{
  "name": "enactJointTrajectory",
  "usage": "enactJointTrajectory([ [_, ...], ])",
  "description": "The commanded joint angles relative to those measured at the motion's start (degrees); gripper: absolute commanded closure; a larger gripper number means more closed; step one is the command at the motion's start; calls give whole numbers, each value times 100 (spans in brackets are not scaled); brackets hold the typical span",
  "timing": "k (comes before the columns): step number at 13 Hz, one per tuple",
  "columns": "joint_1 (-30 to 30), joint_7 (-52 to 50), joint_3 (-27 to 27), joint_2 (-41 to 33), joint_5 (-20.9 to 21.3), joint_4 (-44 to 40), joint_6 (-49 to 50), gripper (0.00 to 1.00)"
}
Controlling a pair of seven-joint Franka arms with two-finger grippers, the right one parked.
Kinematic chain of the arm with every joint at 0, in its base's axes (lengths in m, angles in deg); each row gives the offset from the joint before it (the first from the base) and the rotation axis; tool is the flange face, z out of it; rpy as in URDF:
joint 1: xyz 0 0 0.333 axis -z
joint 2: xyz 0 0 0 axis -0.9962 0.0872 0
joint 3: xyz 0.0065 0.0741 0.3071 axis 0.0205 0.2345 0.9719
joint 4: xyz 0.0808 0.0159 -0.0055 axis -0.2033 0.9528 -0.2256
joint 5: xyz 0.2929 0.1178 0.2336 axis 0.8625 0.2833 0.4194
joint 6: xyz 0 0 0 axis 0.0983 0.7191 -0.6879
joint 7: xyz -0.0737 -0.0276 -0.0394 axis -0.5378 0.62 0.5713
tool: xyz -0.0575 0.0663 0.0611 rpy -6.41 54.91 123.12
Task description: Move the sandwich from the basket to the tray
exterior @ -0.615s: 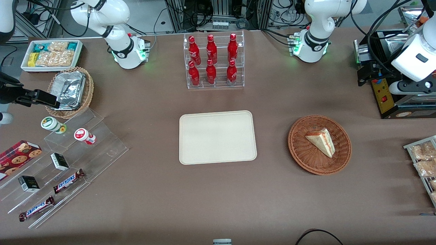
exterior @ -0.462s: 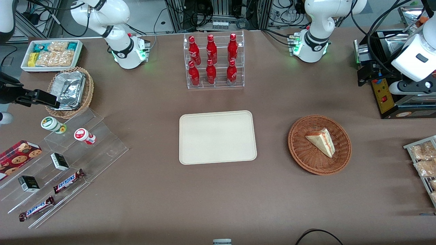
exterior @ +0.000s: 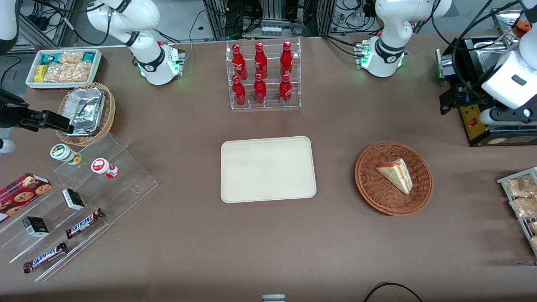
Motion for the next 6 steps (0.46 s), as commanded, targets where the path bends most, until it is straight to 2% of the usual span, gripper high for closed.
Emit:
enactJointTrajectory([
  [1,27,-12,32,160,-95,202,-223,0],
  [6,71,-21,32,152,-77,1369,-1319,0],
])
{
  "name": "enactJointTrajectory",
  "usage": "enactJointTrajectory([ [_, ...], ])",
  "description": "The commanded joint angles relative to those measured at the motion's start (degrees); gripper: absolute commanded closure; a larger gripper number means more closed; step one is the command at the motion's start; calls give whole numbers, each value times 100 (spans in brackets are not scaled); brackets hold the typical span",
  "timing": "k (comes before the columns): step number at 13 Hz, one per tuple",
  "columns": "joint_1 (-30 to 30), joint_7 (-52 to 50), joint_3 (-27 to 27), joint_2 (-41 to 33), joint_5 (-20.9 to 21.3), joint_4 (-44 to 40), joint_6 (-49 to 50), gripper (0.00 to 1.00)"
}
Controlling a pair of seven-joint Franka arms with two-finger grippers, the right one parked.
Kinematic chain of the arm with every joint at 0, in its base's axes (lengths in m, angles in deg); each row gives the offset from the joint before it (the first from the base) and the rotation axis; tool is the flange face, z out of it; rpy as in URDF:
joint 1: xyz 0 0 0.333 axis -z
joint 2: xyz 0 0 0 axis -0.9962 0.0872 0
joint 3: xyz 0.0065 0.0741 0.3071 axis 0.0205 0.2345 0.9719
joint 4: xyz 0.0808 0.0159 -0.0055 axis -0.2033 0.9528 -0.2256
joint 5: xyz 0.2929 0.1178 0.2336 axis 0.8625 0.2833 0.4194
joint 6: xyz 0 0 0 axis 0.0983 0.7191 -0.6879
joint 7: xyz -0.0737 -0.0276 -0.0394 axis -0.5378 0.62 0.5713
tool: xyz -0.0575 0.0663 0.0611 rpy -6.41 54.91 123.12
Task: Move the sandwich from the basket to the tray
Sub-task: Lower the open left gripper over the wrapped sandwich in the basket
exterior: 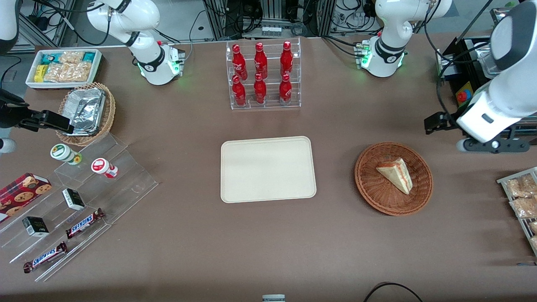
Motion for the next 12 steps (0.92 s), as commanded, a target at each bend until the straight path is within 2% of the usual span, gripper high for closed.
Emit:
enactJointTrajectory([
  [1,43,-30,19,-121,-52,745,-757,0],
  [5,43,-91,19,64,-34,1361,-1584,0],
  [8,52,-161,27,90,18,1599,-1788,0],
  [10,52,-511,19,169,27,1818,-2085,0],
  [12,61,-994,10,170,36,2256,-2830,0],
])
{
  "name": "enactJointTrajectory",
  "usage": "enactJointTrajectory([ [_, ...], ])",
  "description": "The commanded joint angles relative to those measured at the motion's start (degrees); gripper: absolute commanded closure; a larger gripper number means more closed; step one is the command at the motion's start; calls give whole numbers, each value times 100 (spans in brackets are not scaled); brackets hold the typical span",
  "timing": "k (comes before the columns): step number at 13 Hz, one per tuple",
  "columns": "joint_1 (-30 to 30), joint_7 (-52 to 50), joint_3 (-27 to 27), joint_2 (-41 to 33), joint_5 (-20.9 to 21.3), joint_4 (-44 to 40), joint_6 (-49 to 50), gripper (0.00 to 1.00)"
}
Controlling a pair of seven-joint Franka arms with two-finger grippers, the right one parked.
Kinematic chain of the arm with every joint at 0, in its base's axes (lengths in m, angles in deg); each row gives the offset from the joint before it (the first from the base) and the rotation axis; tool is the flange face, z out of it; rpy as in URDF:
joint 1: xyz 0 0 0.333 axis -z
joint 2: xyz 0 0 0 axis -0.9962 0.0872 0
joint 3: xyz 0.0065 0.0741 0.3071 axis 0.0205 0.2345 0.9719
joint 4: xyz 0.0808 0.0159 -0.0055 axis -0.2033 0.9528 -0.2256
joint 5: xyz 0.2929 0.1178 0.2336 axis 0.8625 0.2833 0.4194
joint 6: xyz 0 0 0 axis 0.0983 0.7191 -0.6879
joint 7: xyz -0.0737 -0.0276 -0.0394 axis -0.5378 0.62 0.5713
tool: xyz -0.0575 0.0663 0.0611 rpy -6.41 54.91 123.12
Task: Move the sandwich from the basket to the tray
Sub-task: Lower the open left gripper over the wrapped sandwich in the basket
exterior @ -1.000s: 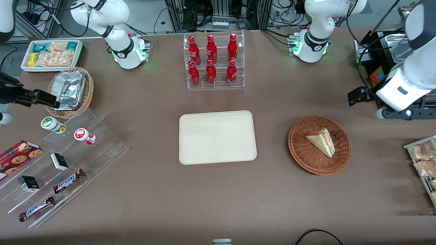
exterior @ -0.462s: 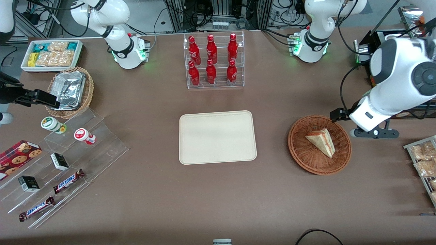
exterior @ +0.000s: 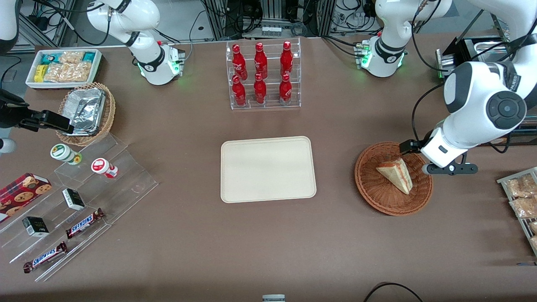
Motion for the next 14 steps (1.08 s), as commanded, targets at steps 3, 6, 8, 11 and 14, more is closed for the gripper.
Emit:
enactJointTrajectory([
  [3,61,-1058,1,-67,44,810,-1205,0],
  [6,43,-2801,1,-59,44,1302,-2206,0],
  [8,35,-3607,1,20,35,1435,-2516,0],
  [11,-9,-3592,1,91,35,1444,-2482,0],
  [14,-27,-3592,18,327,35,1444,-2499,0],
])
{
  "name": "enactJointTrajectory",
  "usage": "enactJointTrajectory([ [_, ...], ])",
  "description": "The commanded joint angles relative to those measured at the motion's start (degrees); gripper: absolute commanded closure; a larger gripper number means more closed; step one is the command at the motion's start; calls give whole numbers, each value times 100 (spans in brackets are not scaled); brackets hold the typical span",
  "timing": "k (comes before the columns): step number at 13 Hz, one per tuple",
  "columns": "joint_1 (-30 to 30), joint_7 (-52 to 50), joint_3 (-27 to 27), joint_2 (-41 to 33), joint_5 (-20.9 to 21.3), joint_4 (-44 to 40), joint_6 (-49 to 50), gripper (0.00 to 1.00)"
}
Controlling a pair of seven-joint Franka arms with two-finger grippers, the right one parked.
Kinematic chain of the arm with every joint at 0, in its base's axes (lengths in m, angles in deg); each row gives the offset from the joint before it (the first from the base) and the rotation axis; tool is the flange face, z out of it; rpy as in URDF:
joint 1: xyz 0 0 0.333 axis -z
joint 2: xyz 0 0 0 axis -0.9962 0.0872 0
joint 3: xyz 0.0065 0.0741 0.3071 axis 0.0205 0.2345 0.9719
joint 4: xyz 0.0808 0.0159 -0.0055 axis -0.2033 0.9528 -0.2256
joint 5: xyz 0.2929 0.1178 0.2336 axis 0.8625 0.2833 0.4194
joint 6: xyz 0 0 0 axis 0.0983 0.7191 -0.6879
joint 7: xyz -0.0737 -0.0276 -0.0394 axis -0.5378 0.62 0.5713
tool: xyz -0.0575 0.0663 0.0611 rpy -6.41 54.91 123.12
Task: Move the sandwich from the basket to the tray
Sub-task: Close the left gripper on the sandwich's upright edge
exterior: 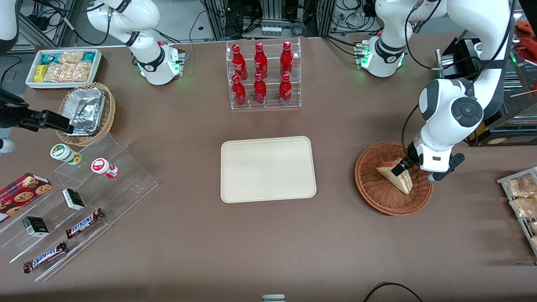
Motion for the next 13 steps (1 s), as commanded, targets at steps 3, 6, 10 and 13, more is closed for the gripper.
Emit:
enactJointTrajectory([
  [3,-12,-135,22,394,31,13,-191,0],
  [6,-20,-144,31,587,-13,13,-322,0],
  [10,-20,-223,84,719,-66,39,-411,89],
  [13,-20,-232,110,693,-66,57,-323,100],
])
